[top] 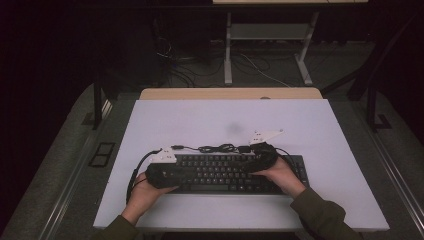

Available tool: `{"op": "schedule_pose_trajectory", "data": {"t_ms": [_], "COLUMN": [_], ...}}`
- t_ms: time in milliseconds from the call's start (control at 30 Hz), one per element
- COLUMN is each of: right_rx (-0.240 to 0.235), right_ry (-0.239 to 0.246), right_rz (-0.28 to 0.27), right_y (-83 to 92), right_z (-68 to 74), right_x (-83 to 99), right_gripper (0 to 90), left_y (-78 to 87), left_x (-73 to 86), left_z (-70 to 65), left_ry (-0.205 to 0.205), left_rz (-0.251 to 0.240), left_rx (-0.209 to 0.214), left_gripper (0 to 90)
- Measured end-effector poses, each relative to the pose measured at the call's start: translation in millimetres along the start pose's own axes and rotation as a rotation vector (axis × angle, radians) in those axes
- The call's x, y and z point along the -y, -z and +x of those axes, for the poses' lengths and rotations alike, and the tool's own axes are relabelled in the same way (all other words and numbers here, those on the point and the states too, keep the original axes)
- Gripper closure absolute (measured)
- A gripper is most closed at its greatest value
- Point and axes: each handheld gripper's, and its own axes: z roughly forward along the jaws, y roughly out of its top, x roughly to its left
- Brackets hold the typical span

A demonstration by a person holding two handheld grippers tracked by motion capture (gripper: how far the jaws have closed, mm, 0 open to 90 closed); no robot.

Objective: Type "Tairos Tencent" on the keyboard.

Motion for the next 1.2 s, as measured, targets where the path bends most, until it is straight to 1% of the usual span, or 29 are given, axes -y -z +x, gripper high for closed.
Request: {"op": "schedule_pose_trajectory", "data": {"t_ms": [167,200,333,467,533,667,900,1200], "right_rx": [0.000,0.000,0.000,0.000,0.000,0.000,0.002,0.003], "right_ry": [-0.001,-0.001,-0.001,-0.001,-0.001,0.000,0.000,0.002], "right_rz": [0.000,0.001,0.004,0.002,0.002,0.002,0.003,0.001], "right_y": [-0.1,-0.1,-0.2,-0.1,-0.2,-0.2,0.0,0.1], "right_z": [-0.3,-0.3,-0.7,-0.4,-0.4,-0.6,-0.3,-0.4], "right_x": [0.1,0.1,0.4,0.1,0.1,0.2,0.0,-0.1], "right_gripper": [28.7,28.7,28.7,28.7,28.7,28.7,28.7,28.7], "left_y": [-4.4,-4.8,-8.6,-12.7,-15.2,-20.5,-26.3,-28.0], "left_x": [-0.6,-0.6,0.0,0.3,0.8,1.6,2.8,3.5], "left_z": [-3.1,-2.9,-4.8,-6.7,-8.0,-9.8,-12.2,-12.4], "left_ry": [-0.019,-0.028,-0.025,-0.041,-0.043,-0.056,-0.069,-0.068], "left_rz": [0.021,0.032,0.044,0.062,0.070,0.097,0.124,0.123], "left_rx": [0.042,0.049,0.065,0.079,0.088,0.100,0.104,0.103], "left_gripper": [89.0,89.0,89.2,89.1,89.1,89.1,89.2,89.2]}}
